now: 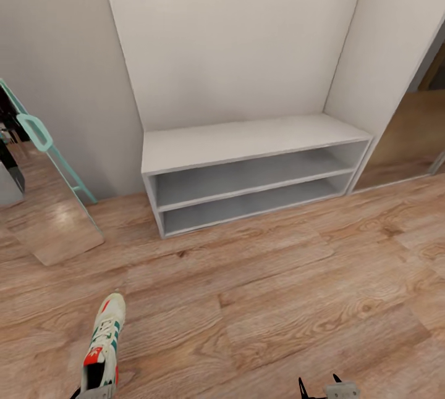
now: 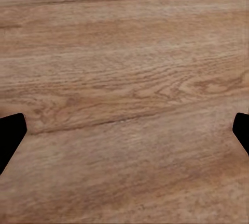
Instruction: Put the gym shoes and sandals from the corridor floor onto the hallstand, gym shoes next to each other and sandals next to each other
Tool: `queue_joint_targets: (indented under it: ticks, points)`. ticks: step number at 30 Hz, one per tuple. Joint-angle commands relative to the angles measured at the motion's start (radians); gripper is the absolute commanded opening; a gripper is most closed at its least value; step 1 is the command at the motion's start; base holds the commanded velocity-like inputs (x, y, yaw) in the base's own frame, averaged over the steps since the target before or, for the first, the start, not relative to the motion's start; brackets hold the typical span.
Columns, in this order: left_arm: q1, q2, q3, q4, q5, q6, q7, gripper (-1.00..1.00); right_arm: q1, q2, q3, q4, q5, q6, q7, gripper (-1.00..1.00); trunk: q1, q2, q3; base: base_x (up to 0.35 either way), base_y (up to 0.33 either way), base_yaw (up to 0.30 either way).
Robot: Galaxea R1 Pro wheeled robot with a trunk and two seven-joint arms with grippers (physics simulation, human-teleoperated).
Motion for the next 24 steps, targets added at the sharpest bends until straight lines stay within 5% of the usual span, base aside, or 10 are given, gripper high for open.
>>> queue_joint_targets:
  ticks: [1, 11, 24]
  points:
    - [-0.001, 0.000, -0.002, 0.013, 0.006, -0.006, -0.001, -1.00, 0.000, 0.001, -0.005, 0.001, 0.011, -0.003, 0.000, 1.00, 0.000, 0.000, 0.000, 0.000, 0.000, 0.222]
    - [-0.001, -0.001, 0.000, 0.123, 0.009, -0.210, -0.001, -1.00, 0.000, 0.001, -0.006, 0.002, 0.012, -0.003, -0.001, 1.00, 0.000, 0.000, 0.010, 0.000, 0.000, 0.222]
    - [-0.002, 0.000, 0.005, 0.141, 0.007, -0.228, 0.002, -1.00, 0.000, 0.001, -0.007, 0.001, 0.012, -0.003, -0.001, 1.00, 0.000, 0.000, 0.023, 0.000, 0.000, 0.224]
